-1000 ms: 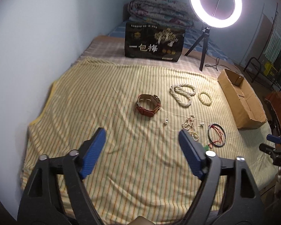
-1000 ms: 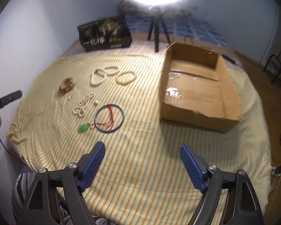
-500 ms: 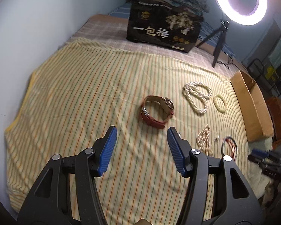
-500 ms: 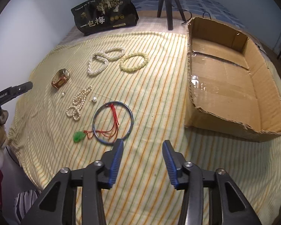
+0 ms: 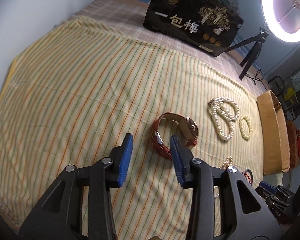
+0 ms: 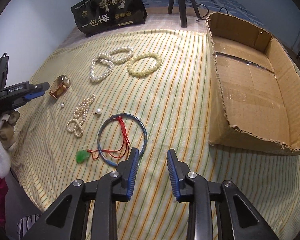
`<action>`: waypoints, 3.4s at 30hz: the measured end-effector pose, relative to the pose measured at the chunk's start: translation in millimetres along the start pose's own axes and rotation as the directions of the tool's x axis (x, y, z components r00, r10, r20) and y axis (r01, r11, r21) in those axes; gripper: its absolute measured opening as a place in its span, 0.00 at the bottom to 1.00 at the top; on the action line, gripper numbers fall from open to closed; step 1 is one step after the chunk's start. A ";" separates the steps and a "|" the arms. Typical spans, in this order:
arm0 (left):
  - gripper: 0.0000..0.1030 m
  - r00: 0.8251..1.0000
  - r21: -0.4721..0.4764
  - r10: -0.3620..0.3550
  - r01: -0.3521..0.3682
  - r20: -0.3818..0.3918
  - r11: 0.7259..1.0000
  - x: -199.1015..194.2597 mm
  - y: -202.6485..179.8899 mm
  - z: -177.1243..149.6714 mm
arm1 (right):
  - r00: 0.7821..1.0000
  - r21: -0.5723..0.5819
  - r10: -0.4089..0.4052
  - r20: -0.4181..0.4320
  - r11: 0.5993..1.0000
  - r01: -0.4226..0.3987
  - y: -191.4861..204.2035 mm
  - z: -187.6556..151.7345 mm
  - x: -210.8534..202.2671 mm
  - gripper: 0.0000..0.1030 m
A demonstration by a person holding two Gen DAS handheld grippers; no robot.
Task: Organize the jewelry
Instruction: 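Move the left tool toward the red watch while the right tool approaches the blue bangle, then close the left gripper on the red watch while the right gripper closes on the blue bangle, then carry the watch in the left tool and bangle in the right tool to the cardboard box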
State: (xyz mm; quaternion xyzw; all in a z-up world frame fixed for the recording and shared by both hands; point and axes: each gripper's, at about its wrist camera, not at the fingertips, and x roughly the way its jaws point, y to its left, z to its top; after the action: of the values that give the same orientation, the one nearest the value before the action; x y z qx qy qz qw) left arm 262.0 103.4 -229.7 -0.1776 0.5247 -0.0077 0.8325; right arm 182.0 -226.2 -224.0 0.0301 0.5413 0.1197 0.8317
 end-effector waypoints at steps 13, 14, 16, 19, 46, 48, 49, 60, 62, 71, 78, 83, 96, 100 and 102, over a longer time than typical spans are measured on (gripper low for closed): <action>0.28 1.000 0.010 0.002 -0.001 -0.013 1.000 18.2 -3.0 3.2 | 0.999 -0.013 -0.036 -0.023 0.999 0.035 13.3 15.1 22.5 0.19; 0.27 1.000 0.013 0.003 -0.002 -0.014 1.000 19.7 -3.8 3.1 | 0.999 -0.022 -0.046 -0.024 0.999 0.045 14.9 15.9 23.8 0.19; 0.25 1.000 0.017 0.003 -0.002 -0.016 1.000 21.6 -5.3 3.0 | 0.997 -0.040 -0.065 -0.028 0.997 0.064 19.1 17.8 27.1 0.19; 0.22 1.000 0.032 0.009 -0.009 -0.016 0.999 25.1 -8.6 2.2 | 0.996 -0.067 -0.083 -0.029 0.994 0.081 24.0 19.0 30.8 0.16; 0.06 0.999 0.071 0.037 -0.039 0.038 0.997 2.7 -10.8 -11.9 | 0.999 -0.083 -0.006 0.051 0.997 0.011 34.3 13.8 -8.7 0.01; 0.06 0.998 0.080 0.038 -0.042 0.047 0.996 -2.4 -11.9 -13.5 | 0.998 -0.086 -0.001 0.060 0.996 0.006 36.0 14.6 -13.2 0.01; 0.06 0.998 0.084 0.040 -0.044 0.051 0.995 -4.7 -12.4 -14.2 | 0.998 -0.089 0.001 0.065 0.996 0.005 36.4 14.2 -16.0 0.01; 0.06 0.995 0.138 0.018 -0.032 0.098 0.990 -39.1 -31.2 -28.8 | 0.991 -0.104 0.017 0.129 0.995 -0.003 36.4 8.9 -53.0 0.01; 0.06 0.995 0.149 0.011 -0.026 0.104 0.989 -43.8 -37.0 -31.4 | 0.990 -0.104 0.014 0.143 0.995 0.001 33.8 9.2 -60.1 0.01; 0.06 0.993 0.194 -0.041 0.018 0.115 0.981 -60.6 -70.8 -38.3 | 0.981 -0.099 -0.003 0.195 0.995 0.022 17.7 6.8 -87.5 0.01; 0.06 0.989 0.244 -0.095 0.064 0.117 0.968 -70.5 -109.8 -41.3 | 0.973 -0.091 -0.016 0.230 0.995 0.038 0.1 3.5 -110.8 0.01; 0.06 0.985 0.284 -0.131 0.094 0.114 0.954 -73.9 -140.1 -41.7 | 0.966 -0.077 -0.039 0.256 0.995 0.061 -17.4 2.0 -126.0 0.01; 0.06 0.976 0.393 -0.202 0.154 0.084 0.906 -59.5 -226.5 -45.0 | 0.945 0.001 -0.117 0.305 0.992 0.123 -73.9 12.9 -154.9 0.01; 0.06 0.974 0.421 -0.214 0.164 0.075 0.892 -50.7 -251.8 -45.6 | 0.940 0.024 -0.142 0.312 0.990 0.141 -91.6 19.4 -155.8 0.01; 0.06 0.974 0.431 -0.216 0.166 0.070 0.887 -45.2 -263.4 -45.2 | 0.938 0.035 -0.151 0.312 0.989 0.147 -99.6 22.6 -154.7 0.01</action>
State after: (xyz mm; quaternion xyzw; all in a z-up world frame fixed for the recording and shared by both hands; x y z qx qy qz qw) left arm 247.8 -147.4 -127.8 -0.0441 0.4411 -0.1925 0.8755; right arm 159.5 -356.8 -94.3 0.0124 0.4035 0.0472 0.9137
